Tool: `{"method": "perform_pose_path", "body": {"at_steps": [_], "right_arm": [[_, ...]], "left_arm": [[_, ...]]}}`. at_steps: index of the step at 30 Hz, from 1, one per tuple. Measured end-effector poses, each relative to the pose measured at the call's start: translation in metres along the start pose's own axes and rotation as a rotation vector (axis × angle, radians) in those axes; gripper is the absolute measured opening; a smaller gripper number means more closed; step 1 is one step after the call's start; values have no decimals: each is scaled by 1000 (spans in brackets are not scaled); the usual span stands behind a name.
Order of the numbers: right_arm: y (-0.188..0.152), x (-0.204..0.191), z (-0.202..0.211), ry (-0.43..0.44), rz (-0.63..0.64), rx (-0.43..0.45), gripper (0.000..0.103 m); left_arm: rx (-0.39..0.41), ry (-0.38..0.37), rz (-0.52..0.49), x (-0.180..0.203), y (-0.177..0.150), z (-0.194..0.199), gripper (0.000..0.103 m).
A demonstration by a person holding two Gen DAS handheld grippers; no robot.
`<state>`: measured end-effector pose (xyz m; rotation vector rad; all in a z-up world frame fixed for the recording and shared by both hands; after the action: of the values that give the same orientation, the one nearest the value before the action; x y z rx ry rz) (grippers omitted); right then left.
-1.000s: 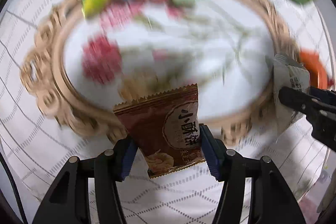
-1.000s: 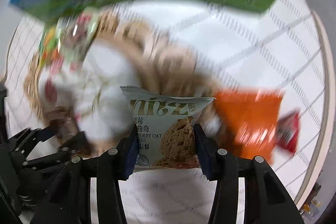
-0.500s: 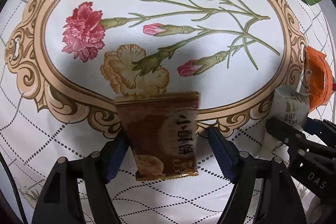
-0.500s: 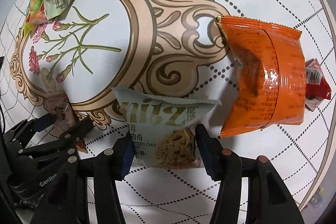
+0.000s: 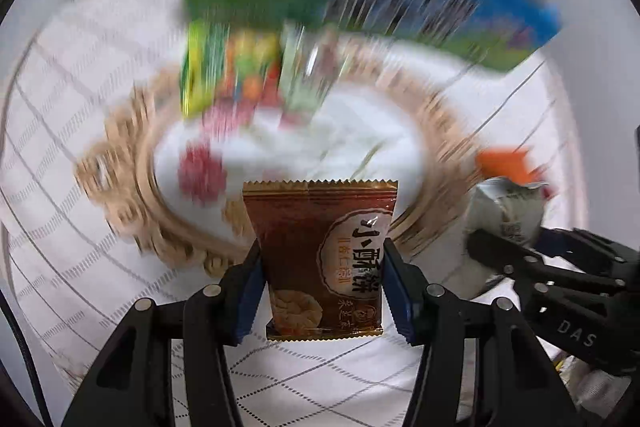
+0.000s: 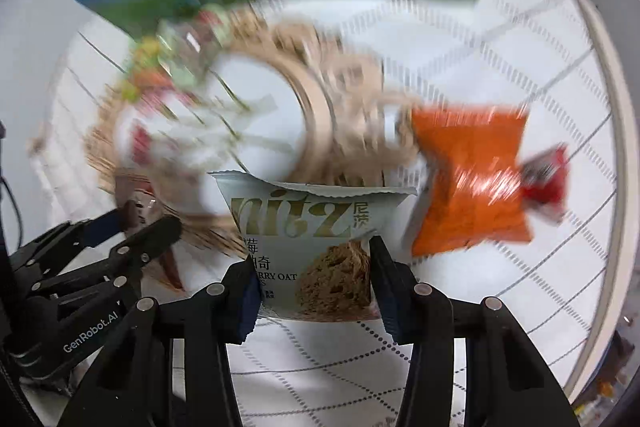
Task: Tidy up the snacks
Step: 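Carry both packs into the box and open both grippers, then lift both tools back from the box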
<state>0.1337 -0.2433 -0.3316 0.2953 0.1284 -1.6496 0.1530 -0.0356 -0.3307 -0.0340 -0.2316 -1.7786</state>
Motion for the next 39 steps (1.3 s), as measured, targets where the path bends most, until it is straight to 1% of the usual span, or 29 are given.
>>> {"method": "perform_pose_path", "body": {"at_steps": [2, 3, 6, 7, 10, 13, 15, 16, 18, 20, 24, 30, 31, 32, 33, 34, 35, 36, 39], "right_arm": [[19, -1, 30, 19, 7, 56, 51], [33, -1, 50, 30, 8, 93, 51], [73, 0, 90, 37, 19, 175, 51], [90, 2, 103, 32, 20, 204, 51], [136, 17, 130, -15, 14, 268, 51], [179, 31, 133, -53, -7, 269, 51], [199, 36, 125, -84, -8, 249, 51], [208, 38, 120, -91, -15, 230, 51], [225, 41, 103, -132, -6, 183, 51], [237, 54, 93, -143, -18, 148, 51], [244, 66, 63, -171, -32, 80, 51], [244, 73, 38, -173, -59, 30, 52], [243, 74, 37, -169, -66, 21, 54], [243, 75, 34, -170, -67, 7, 65], [243, 76, 32, -173, -70, -3, 85], [242, 77, 33, -179, -71, -5, 91], [242, 77, 33, -185, -73, -3, 93], [242, 77, 34, -185, -74, -4, 93], [241, 74, 32, -182, -71, -16, 94]], "left_arm": [[61, -24, -14, 7, 25, 34, 52], [81, -34, -17, 7, 35, 44, 52], [135, -54, -23, 11, 77, 76, 52], [148, -47, -25, 9, 93, 86, 52], [180, 0, -42, 8, 140, 95, 52], [169, 56, -47, 4, 185, 91, 52], [136, 75, -35, -3, 211, 77, 52], [107, 80, -32, -7, 221, 69, 52], [63, 100, -24, -13, 232, 47, 52], [20, 132, -30, -15, 239, 30, 52], [-39, 175, -34, -18, 243, -1, 52], [-83, 158, -15, -22, 242, -18, 53], [-96, 158, -8, -23, 242, -20, 55], [-111, 154, 2, -24, 241, -23, 57], [-122, 147, 11, -26, 241, -25, 62], [-128, 138, 20, -27, 241, -26, 66], [-122, 134, 21, -26, 242, -26, 71], [-114, 142, 18, -26, 243, -25, 83], [-98, 142, 4, -21, 243, -23, 88]]}}
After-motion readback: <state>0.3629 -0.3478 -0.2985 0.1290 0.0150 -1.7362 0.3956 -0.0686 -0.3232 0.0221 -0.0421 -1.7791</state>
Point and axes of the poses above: each gripper's, at about its wrist camera, not at the fingertips, and z roughly against the way its jaws point, x to its right, y to its top, the point moved 5 cm from there along -z, roughly the way its jaws point, and after that the axes turned 2 degrees about z, right-handed, at the moved point
